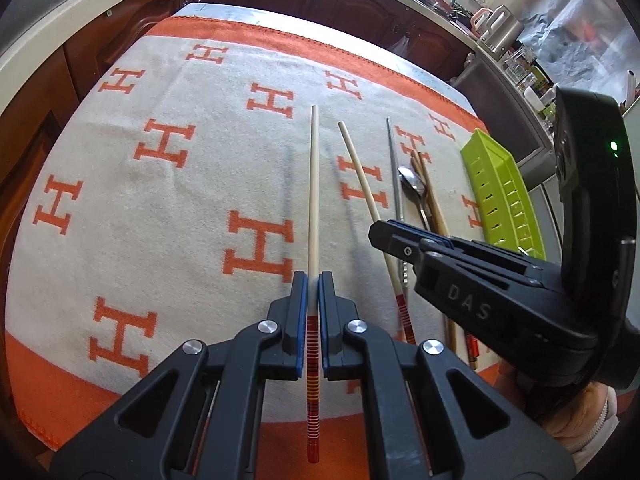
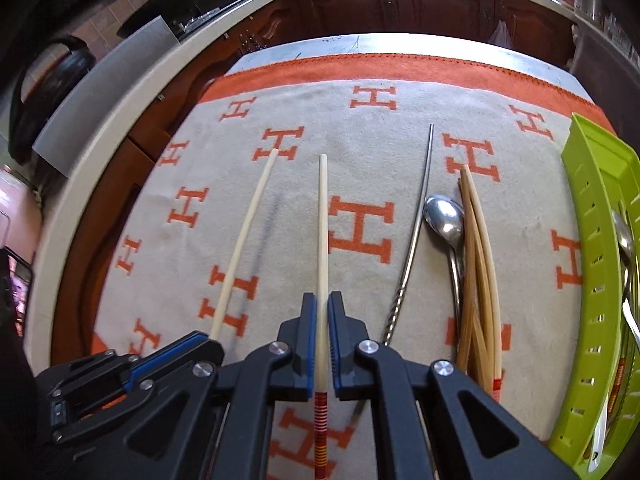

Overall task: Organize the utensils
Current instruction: 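Carry both red-banded chopsticks into the lime-green tray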

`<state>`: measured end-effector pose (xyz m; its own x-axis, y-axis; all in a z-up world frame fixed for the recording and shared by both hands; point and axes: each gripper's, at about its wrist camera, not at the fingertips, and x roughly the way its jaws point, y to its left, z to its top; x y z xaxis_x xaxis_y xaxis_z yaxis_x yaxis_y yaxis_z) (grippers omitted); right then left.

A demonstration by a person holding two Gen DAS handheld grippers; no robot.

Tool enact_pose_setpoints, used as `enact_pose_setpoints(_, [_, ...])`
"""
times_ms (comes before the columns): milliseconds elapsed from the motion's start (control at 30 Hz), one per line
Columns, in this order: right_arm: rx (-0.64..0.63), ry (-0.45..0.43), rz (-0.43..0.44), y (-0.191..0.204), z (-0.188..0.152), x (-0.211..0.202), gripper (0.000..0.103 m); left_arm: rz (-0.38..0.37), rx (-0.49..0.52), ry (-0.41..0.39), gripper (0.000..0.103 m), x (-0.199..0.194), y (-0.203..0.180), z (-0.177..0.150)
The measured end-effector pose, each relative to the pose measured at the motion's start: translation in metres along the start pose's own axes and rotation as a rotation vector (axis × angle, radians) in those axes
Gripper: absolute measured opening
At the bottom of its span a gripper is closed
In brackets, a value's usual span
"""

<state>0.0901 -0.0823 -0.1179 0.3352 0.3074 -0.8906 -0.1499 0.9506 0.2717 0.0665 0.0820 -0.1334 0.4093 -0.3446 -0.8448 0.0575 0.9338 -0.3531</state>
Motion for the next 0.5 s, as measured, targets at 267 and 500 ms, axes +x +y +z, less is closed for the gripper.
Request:
enact_pose_setpoints(267, [0.074, -0.064, 0.090, -0.027, -0.005, -0.049, 0.006, -0.053, 0.047, -0.004, 0.003, -0.016, -0.039, 0.002])
enact_pose_setpoints(500, [0.141, -0.132, 0.103, -0.072, -0.009, -0.093, 0.006, -0.113, 0.130, 0.004, 0.003, -0.025, -0.102, 0.010])
